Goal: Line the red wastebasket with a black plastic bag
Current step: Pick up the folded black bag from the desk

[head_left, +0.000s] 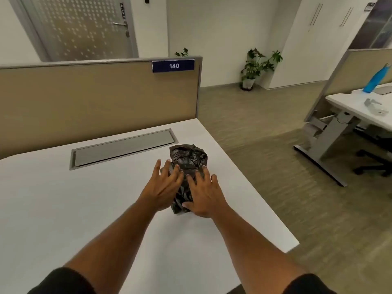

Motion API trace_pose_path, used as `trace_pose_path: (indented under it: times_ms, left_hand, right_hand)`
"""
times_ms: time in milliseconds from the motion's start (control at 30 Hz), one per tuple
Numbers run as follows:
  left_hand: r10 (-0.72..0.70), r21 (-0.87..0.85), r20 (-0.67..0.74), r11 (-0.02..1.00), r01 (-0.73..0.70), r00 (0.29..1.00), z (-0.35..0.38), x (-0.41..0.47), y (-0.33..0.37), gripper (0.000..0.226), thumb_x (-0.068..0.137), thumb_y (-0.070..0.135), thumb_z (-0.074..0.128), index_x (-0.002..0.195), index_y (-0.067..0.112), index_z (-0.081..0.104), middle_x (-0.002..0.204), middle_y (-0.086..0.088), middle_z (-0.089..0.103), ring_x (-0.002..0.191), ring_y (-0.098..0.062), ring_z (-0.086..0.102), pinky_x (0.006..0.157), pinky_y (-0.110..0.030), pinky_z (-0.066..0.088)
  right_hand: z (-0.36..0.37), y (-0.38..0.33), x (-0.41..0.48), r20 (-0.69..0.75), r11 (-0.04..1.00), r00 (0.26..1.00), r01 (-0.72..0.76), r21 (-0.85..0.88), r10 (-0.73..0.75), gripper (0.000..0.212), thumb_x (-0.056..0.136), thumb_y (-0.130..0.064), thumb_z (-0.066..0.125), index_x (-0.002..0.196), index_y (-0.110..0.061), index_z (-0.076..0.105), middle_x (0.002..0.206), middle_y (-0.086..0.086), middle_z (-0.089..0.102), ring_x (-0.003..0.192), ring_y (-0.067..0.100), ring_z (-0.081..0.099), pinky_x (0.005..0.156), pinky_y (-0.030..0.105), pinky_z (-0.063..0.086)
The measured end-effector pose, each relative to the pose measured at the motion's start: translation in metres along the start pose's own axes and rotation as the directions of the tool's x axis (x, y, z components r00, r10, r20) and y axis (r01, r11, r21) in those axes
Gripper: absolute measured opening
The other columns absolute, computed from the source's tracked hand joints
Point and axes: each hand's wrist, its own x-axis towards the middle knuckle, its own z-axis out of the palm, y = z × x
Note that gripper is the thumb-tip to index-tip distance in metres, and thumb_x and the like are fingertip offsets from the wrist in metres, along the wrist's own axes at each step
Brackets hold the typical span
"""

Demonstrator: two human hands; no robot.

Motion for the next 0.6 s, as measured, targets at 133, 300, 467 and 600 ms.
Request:
trace_pose_path:
  times_ms: [133, 300, 467, 600]
  left_hand:
    - [-0.031, -0.021, 0.053, 0.999, 0.032, 0.998, 0.019, 0.008, 0.007, 0.071, 0.082, 0.038, 0.056, 0.143, 0.011, 0.030, 0.148, -0.021, 0.038, 0.136, -0.048, 0.031, 0.111, -0.065, 0.014]
    - [-0.023, -0.055, 0.038, 0.998, 0.026, 0.999, 0.036, 0.015, 0.011, 0.063, 0.078, 0.036, 0.060, 0.134, 0.012, 0.042, 0.138, -0.022, 0.050, 0.130, -0.049, 0.040, 0.109, -0.064, 0.021]
    - [-0.055, -0.100, 0.007, 0.993, 0.055, 0.998, 0.034, 0.023, 0.011, 0.069, 0.075, 0.039, 0.063, 0.136, 0.015, 0.040, 0.143, -0.022, 0.044, 0.133, -0.046, 0.036, 0.112, -0.061, 0.023]
    - [-0.132, -0.176, 0.012, 0.976, 0.132, 0.991, 0.016, 0.033, 0.009, 0.073, 0.074, 0.046, 0.059, 0.137, 0.018, 0.037, 0.148, -0.019, 0.040, 0.137, -0.045, 0.032, 0.111, -0.060, 0.024]
  right_hand:
    - [0.025, -0.001, 0.006, 0.015, 1.000, 1.000, 0.005, 0.010, -0.005, 0.089, 0.070, -0.056, 0.066, 0.138, -0.011, 0.030, 0.140, 0.023, 0.042, 0.131, 0.045, 0.035, 0.095, 0.054, 0.042]
    - [0.041, -0.003, 0.011, -0.070, 0.999, 0.997, 0.045, 0.017, -0.044, 0.047, 0.082, -0.024, 0.062, 0.121, -0.002, 0.053, 0.118, 0.023, 0.063, 0.116, 0.041, 0.054, 0.091, 0.046, 0.054]
    - [0.037, 0.003, 0.012, -0.176, 0.998, 0.984, 0.031, 0.056, -0.020, 0.034, 0.080, -0.018, 0.070, 0.108, -0.001, 0.065, 0.106, 0.017, 0.072, 0.110, 0.033, 0.063, 0.082, 0.035, 0.059]
    - [0.016, 0.011, 0.017, -0.345, 0.979, 0.938, 0.042, 0.199, 0.030, 0.026, 0.085, -0.007, 0.057, 0.108, 0.002, 0.065, 0.104, 0.018, 0.072, 0.109, 0.035, 0.063, 0.076, 0.035, 0.060]
